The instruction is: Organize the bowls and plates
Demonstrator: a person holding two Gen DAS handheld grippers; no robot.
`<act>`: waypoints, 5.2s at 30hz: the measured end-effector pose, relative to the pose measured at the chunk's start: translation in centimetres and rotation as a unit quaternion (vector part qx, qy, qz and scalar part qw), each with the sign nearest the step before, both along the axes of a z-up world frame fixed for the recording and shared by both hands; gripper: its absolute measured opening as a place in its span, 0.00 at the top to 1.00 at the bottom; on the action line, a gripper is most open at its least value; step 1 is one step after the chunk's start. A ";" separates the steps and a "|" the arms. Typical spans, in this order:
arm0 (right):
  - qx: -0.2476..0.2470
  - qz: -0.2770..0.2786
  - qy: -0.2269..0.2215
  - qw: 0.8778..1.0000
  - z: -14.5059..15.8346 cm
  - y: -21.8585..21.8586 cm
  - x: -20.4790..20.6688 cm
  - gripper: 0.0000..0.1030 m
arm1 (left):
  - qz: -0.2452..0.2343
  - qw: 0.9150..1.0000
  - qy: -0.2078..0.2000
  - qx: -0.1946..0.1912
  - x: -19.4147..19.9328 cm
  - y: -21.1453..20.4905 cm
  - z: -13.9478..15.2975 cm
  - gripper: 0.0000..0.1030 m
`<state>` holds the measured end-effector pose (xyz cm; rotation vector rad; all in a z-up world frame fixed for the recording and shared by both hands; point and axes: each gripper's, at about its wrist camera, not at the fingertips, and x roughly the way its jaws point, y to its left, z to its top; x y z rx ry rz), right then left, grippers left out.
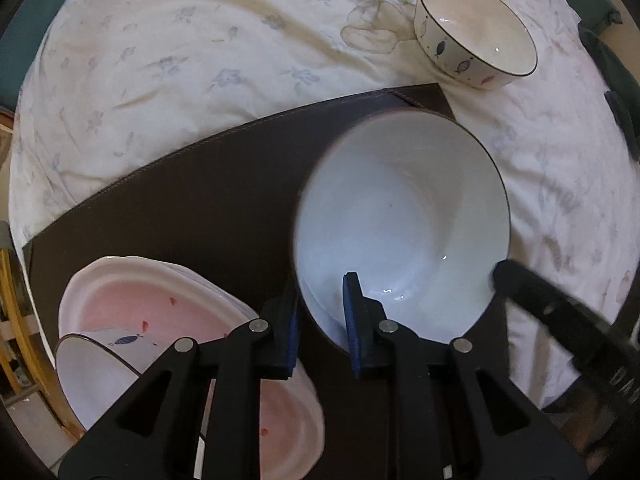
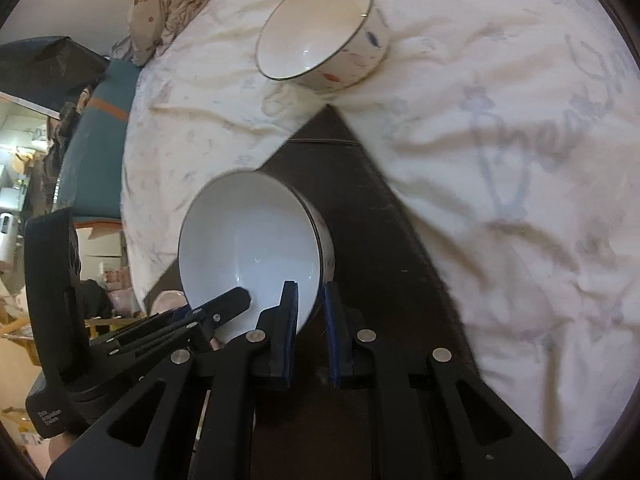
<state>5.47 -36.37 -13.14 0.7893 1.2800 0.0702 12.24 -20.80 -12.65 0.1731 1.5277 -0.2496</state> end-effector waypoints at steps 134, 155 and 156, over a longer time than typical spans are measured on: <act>0.041 0.178 -0.128 0.975 4.6 15.7 0.5 0.81 | 0.159 0.971 -0.113 -0.141 -7.1 22.9 7.1 0.89; 0.029 0.198 -0.126 0.972 4.4 15.9 -0.8 0.81 | 0.134 0.976 -0.106 -0.137 -8.7 22.3 7.1 0.90; 0.030 0.197 -0.128 0.972 4.5 15.9 -0.9 0.81 | 0.133 0.976 -0.106 -0.135 -8.7 22.3 7.1 0.90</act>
